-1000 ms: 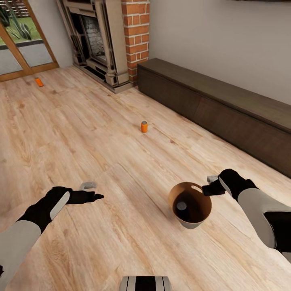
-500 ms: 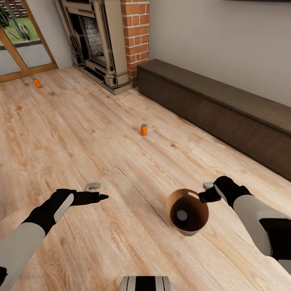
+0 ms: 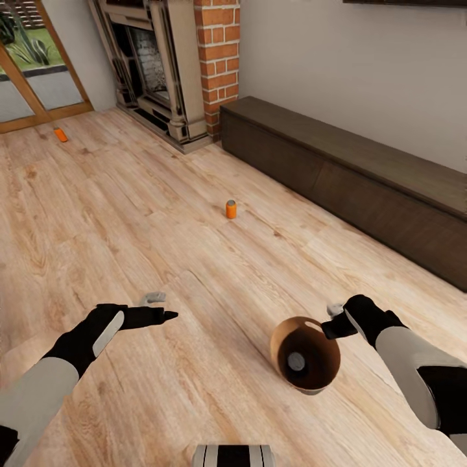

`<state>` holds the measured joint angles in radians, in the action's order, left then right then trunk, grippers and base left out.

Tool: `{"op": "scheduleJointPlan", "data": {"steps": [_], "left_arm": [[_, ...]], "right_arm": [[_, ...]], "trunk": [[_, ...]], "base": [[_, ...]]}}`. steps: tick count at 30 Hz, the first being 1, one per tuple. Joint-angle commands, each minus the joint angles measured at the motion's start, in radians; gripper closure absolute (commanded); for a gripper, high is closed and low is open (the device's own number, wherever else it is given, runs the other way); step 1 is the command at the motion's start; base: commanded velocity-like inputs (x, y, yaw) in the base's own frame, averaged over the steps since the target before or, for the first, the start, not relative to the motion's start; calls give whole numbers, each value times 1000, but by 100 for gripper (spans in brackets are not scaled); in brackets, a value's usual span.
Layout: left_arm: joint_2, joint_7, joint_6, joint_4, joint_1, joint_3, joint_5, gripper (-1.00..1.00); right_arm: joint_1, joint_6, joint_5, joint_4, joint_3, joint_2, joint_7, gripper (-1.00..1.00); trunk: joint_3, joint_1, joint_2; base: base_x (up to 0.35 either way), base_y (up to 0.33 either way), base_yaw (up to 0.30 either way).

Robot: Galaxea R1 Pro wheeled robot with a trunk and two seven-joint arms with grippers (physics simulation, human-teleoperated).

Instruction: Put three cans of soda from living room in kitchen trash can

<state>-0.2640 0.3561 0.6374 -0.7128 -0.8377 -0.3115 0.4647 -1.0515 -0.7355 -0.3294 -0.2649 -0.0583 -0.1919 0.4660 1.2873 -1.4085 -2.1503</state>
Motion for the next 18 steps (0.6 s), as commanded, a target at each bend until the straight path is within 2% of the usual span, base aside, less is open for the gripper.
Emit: {"op": "scheduleJointPlan", "data": {"steps": [1,9,18], "left_arm": [[118,0,-15,0,0,0,-1,-100],[124,-1,-17,0,0,0,-1,-100],[124,8,-23,-6,2,2,-1,-100]], "right_arm": [[61,-5,148,-120,22,0,13,100],[65,-5,148,-129,22,1,15,100],[67,-8,148,-128,20,3,17,100]], "trunk": [[-3,4,7],[-28,35,63],[-28,35,63]], "base": [[0,0,0],[0,0,0],[0,14,0]]}}
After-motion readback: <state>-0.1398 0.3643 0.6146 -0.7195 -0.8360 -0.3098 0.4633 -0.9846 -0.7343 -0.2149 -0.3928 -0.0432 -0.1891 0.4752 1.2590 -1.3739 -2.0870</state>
